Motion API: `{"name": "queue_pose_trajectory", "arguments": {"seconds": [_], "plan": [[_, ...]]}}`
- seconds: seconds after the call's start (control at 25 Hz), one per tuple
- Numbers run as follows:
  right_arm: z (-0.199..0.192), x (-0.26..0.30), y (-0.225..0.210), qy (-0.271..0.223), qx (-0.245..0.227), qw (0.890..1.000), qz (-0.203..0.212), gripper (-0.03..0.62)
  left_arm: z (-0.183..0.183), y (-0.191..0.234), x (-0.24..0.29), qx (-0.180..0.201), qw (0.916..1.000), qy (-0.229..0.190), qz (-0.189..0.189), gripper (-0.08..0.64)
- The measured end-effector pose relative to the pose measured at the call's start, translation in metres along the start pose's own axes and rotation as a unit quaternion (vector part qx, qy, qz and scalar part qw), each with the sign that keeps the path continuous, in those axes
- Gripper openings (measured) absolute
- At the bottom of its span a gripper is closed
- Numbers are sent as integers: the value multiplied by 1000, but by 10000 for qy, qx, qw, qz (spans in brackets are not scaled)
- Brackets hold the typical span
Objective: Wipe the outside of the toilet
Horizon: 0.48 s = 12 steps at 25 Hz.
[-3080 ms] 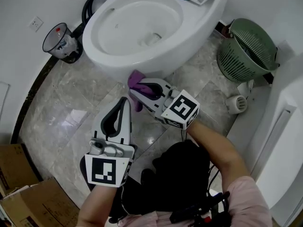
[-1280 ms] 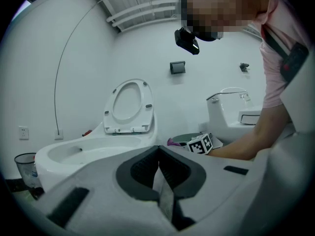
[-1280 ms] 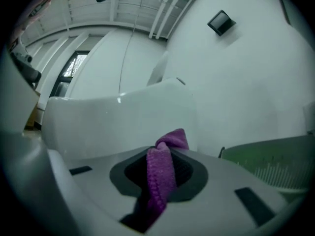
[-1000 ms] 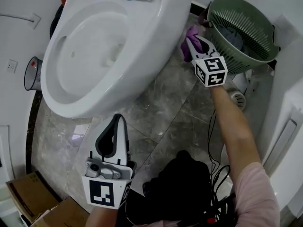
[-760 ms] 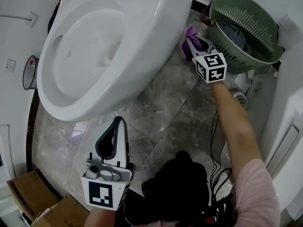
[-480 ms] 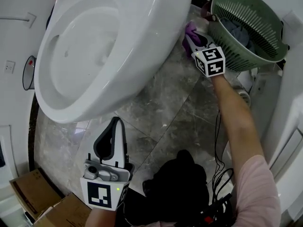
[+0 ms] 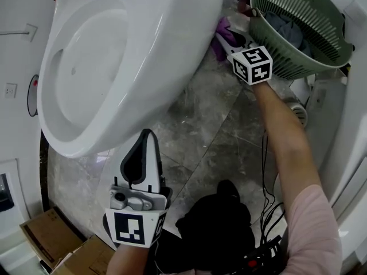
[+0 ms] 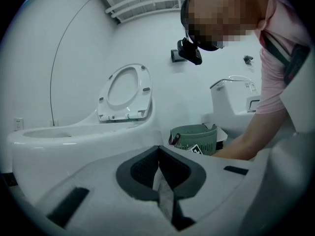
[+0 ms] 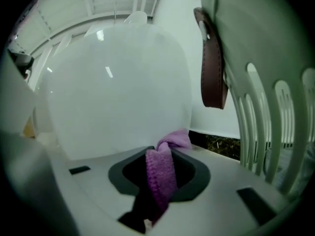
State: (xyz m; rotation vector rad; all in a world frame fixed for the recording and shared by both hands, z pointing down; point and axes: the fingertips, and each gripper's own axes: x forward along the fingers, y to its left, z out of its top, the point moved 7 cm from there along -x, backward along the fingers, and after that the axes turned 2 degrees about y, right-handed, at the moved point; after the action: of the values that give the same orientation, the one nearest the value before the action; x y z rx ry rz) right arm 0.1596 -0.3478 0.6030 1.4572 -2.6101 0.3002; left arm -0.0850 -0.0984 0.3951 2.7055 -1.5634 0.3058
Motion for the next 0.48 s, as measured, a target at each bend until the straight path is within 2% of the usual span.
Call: {"name": "queue_pose_trajectory", "arguments": {"seconds": [0.2,0.32,0.48], "plan": [[-3,-1,2,27,-154,9993,353,106,-6,0,6,105,9999,95,-42,9],[-3,1,0,64,-250,9990,371,72,-9,-4,10,154,9998,124,-82,8],[-5,-1,2,75,-349,9984,436,63,-10,-6,12,129,9997,169,-109,9]]}}
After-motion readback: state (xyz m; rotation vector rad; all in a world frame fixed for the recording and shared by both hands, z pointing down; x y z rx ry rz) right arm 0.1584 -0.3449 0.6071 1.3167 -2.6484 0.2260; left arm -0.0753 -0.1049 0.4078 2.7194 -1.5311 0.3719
